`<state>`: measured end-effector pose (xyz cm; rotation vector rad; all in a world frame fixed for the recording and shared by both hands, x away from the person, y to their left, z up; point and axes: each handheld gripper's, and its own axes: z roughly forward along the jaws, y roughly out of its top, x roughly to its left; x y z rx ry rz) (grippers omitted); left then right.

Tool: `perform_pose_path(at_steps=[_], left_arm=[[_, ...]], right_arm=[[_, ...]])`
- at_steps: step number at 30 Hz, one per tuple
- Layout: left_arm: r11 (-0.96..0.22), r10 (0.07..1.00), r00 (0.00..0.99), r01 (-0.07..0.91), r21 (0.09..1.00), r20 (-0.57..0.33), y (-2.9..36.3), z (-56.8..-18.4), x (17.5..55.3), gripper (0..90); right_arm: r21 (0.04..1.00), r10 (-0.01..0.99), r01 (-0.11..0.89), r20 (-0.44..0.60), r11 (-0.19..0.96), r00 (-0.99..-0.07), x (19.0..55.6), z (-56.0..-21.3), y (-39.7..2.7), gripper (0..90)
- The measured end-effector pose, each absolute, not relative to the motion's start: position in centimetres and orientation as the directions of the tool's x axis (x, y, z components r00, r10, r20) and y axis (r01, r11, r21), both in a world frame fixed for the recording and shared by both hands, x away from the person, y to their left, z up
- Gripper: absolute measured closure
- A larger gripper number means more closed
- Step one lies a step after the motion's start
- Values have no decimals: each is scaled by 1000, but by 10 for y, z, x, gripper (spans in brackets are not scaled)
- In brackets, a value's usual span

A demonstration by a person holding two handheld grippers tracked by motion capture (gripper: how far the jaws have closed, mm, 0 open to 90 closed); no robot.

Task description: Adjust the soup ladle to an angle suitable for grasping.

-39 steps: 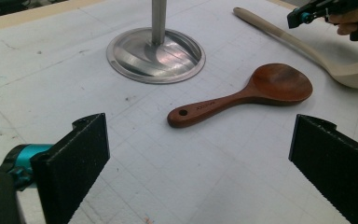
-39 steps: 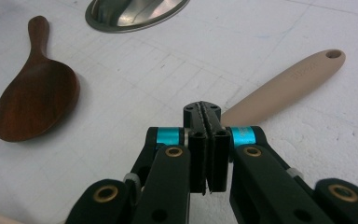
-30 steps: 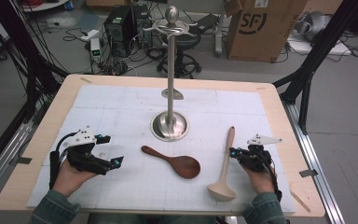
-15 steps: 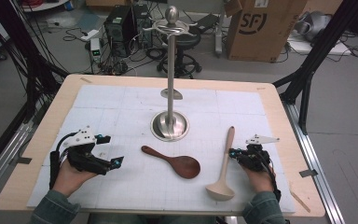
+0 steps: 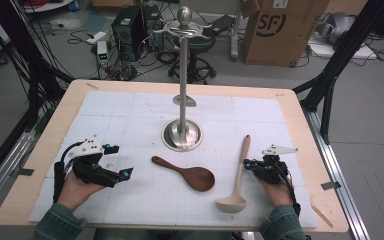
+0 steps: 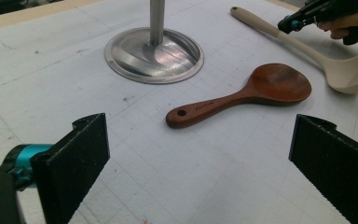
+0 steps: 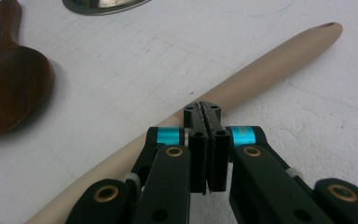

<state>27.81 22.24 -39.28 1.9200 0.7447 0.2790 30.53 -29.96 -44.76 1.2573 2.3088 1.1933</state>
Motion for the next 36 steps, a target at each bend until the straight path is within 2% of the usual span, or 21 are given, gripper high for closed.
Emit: perform_pose_path(at_steps=[21,36], left_arm=[[-291,608,783,371,882,-129,222,-393,278,55],[-293,610,782,371,881,-127,223,-392,278,55]], right_arm=[[760,765,577,171,298,-621,306,-448,-294,899],[737,795,612,171,289,-581,313,-451,-299,898]])
